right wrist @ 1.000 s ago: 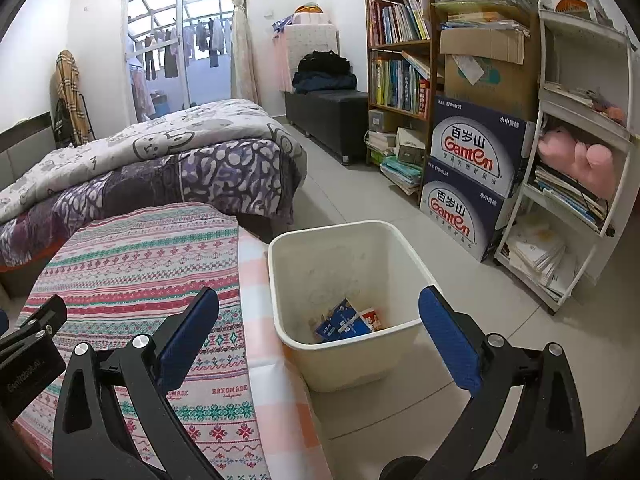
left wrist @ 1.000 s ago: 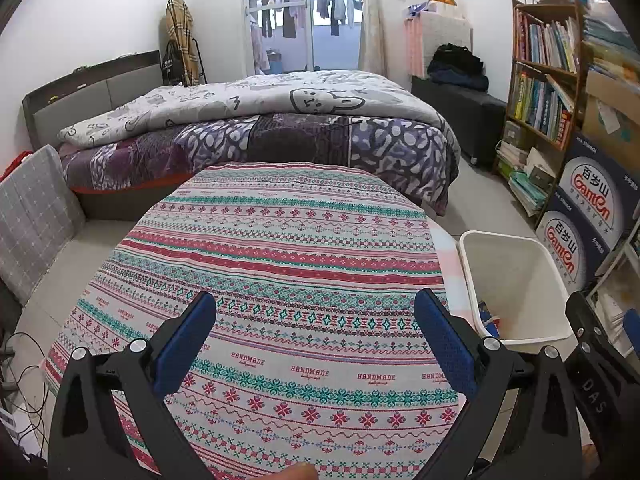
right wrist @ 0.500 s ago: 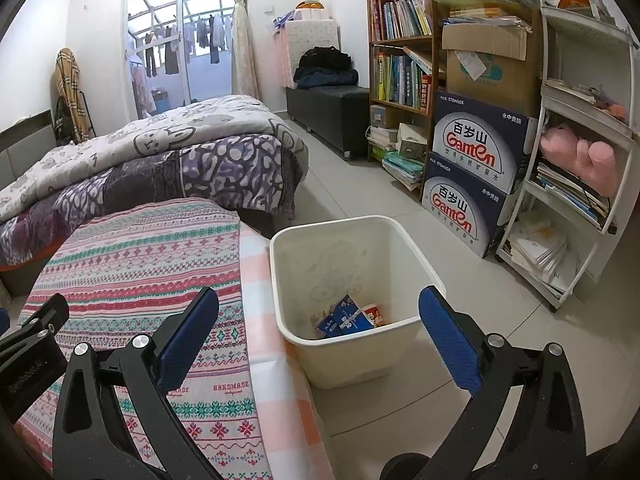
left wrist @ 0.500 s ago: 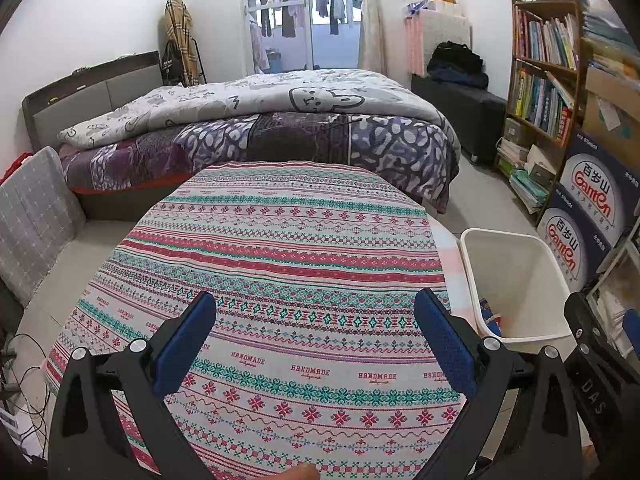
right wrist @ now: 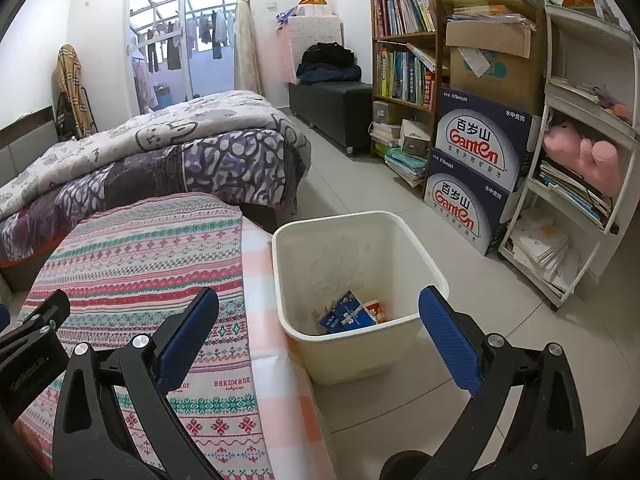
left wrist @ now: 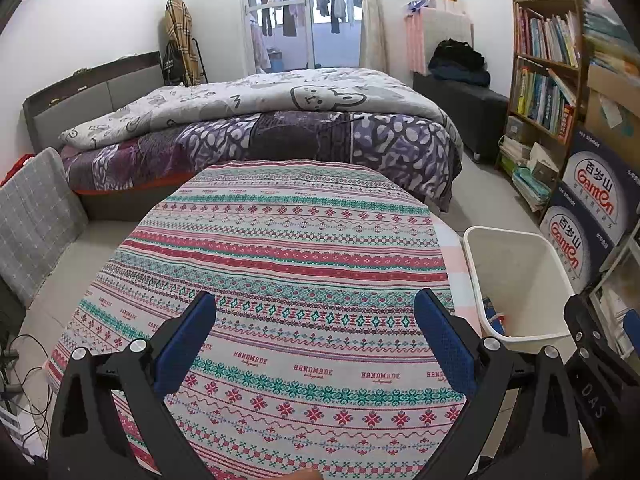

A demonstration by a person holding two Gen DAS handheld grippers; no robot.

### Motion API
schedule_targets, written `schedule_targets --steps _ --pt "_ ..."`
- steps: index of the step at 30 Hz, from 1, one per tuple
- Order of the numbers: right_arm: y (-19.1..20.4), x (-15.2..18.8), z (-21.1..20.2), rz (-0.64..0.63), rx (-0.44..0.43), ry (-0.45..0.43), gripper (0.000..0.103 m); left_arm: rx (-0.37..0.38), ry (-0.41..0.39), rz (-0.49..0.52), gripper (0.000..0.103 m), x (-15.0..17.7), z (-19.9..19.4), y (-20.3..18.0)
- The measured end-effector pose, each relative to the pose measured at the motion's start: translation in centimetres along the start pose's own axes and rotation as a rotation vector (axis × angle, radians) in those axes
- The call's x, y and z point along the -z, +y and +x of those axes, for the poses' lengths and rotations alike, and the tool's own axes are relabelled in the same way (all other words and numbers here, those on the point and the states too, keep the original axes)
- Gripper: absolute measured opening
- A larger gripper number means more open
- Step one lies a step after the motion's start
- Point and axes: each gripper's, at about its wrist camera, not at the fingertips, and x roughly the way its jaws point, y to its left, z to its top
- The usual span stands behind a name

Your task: Collect trash

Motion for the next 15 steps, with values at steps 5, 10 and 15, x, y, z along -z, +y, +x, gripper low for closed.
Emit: schedule_targets --steps 5,10,15 --pt "-0.04 0.08 0.20 0.002 -0.001 0.010 0.096 -0.005 0.001 0.003 0.096 -0.02 0.03 0.01" --pt "-0.06 0.13 0.25 0.001 -0.002 0.014 0.096 -0.008 0.001 0.009 0.096 -0.02 0.16 -0.12" --pt "-0.07 0.14 0.32 0.002 -0.002 0.020 0.096 -0.006 0.002 0.009 0.096 0.00 0.18 -0.17"
